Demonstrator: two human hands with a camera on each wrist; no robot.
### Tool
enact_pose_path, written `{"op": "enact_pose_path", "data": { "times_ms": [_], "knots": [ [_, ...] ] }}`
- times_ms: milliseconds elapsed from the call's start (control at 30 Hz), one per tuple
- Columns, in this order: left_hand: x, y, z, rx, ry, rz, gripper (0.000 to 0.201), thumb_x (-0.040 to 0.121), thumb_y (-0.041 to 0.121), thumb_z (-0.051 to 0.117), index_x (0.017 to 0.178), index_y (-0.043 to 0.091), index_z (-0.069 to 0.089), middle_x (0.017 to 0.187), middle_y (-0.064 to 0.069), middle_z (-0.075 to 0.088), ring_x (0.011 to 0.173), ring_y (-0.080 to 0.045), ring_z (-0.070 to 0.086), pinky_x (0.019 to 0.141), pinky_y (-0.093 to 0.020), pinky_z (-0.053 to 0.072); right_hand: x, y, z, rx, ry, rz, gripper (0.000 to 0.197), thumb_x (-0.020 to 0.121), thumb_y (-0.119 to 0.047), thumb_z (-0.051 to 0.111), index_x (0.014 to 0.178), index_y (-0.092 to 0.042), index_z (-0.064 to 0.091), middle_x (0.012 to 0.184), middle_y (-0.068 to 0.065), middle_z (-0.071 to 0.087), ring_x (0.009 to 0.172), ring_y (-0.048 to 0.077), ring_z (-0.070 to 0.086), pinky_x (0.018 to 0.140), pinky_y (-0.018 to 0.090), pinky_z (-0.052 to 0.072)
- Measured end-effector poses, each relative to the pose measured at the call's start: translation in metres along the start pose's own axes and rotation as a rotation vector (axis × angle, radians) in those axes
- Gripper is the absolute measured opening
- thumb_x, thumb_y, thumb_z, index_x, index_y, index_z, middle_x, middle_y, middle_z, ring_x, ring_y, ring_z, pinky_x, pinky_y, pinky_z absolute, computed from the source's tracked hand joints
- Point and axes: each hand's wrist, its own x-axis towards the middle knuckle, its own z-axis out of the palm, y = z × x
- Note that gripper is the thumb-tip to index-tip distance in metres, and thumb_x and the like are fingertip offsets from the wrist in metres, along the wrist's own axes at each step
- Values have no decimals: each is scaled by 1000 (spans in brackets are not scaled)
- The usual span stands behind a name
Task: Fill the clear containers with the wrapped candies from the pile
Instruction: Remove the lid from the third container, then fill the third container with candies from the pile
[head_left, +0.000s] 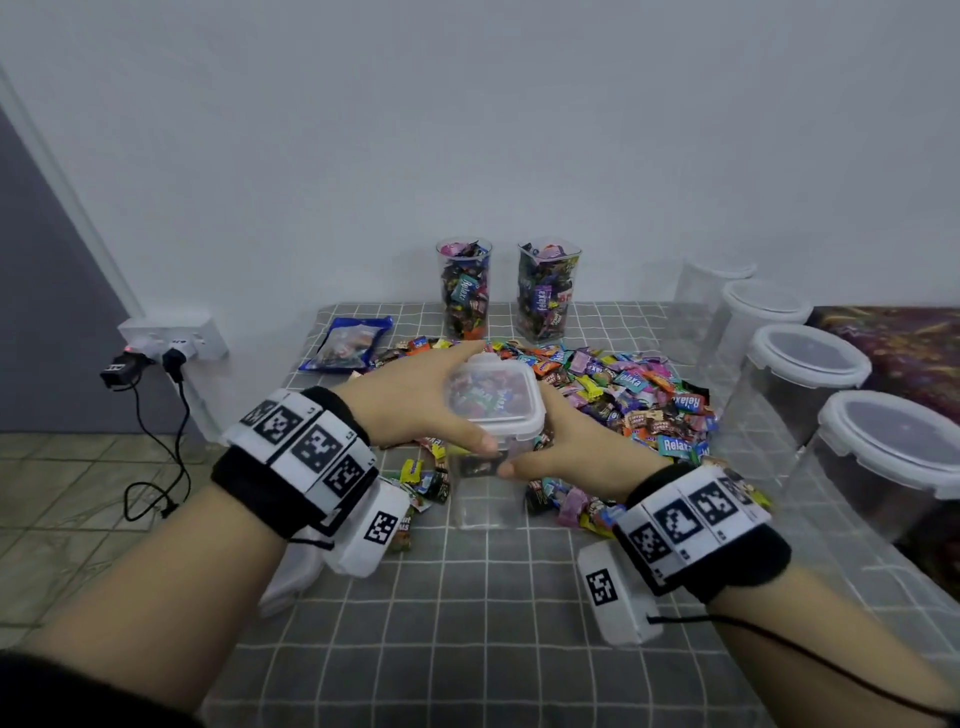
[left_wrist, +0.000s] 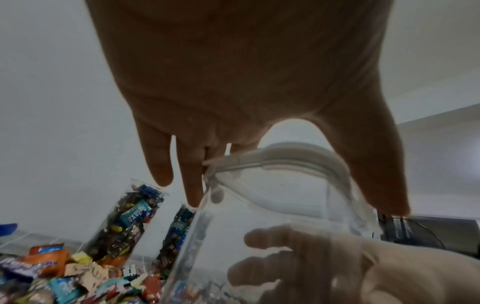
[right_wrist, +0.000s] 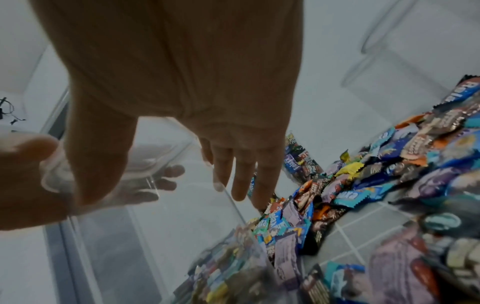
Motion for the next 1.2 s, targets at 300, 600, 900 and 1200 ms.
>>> {"op": "enact_pose_path", "data": {
  "times_ms": [300, 600, 900, 1200],
  "knots": [
    [-14, 15, -16, 279, 250, 12, 123, 36, 75, 53, 146, 25, 30, 136, 8, 42, 118, -5, 42, 97, -21, 32, 1, 0, 4, -15, 42, 16, 87, 67, -20, 82, 138, -20, 33, 129, -6, 53, 119, 11, 52, 100, 33, 46],
    [-93, -37, -37, 254, 222, -277, 128, 32, 78, 55, 146, 26, 31, 133, 5, 48, 114, -7, 46, 89, -16, 33, -7, -9, 4, -52, 40, 15, 58, 79, -12, 74, 120, -26, 36, 108, -22, 47, 96, -4, 50, 70, 3, 44],
    [-145, -107, -1, 412, -43, -611, 140, 25, 87, 45, 148, 26, 21, 140, 1, 44, 113, -12, 47, 91, -22, 37, -8, -12, 5, -90, 44, 51, 59, 79, -16, 75, 121, -27, 35, 110, -22, 47, 102, 2, 49, 79, 13, 44],
    [-141, -117, 3, 470, -160, -648, 131, 36, 85, 53, 148, 32, 10, 143, 7, 41, 120, -13, 47, 101, -29, 39, -9, -10, 5, -102, 42, 70, 59, 80, -17, 74, 122, -28, 34, 111, -22, 45, 102, 1, 49, 71, 7, 42]
  ]
}}
